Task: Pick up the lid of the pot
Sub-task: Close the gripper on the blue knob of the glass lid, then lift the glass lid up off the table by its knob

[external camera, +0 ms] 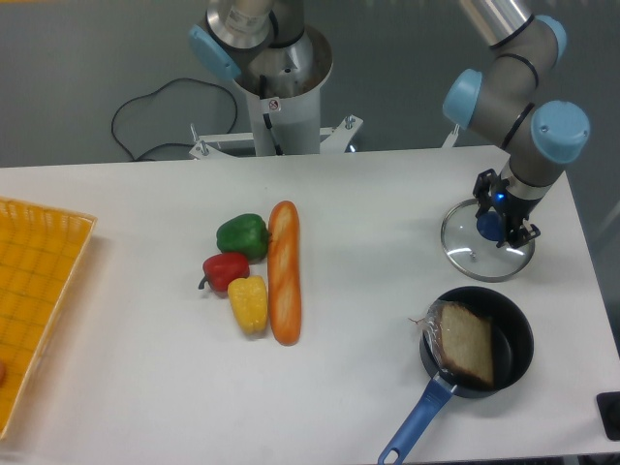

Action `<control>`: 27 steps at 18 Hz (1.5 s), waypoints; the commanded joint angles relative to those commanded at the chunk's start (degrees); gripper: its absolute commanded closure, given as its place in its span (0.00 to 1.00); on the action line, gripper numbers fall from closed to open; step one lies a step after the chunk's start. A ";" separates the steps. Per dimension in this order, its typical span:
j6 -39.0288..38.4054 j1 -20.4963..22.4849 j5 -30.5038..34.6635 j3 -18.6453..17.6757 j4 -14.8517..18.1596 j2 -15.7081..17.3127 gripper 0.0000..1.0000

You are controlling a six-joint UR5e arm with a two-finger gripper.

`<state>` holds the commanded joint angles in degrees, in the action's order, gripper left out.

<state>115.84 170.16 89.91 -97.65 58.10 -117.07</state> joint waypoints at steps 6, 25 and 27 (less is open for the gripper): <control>-0.09 -0.26 0.70 0.70 0.17 0.17 0.56; -0.88 -0.26 0.88 8.00 13.80 5.36 0.56; -1.05 -0.35 0.79 8.96 15.28 5.45 0.56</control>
<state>114.79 169.80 90.70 -88.69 73.38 -111.62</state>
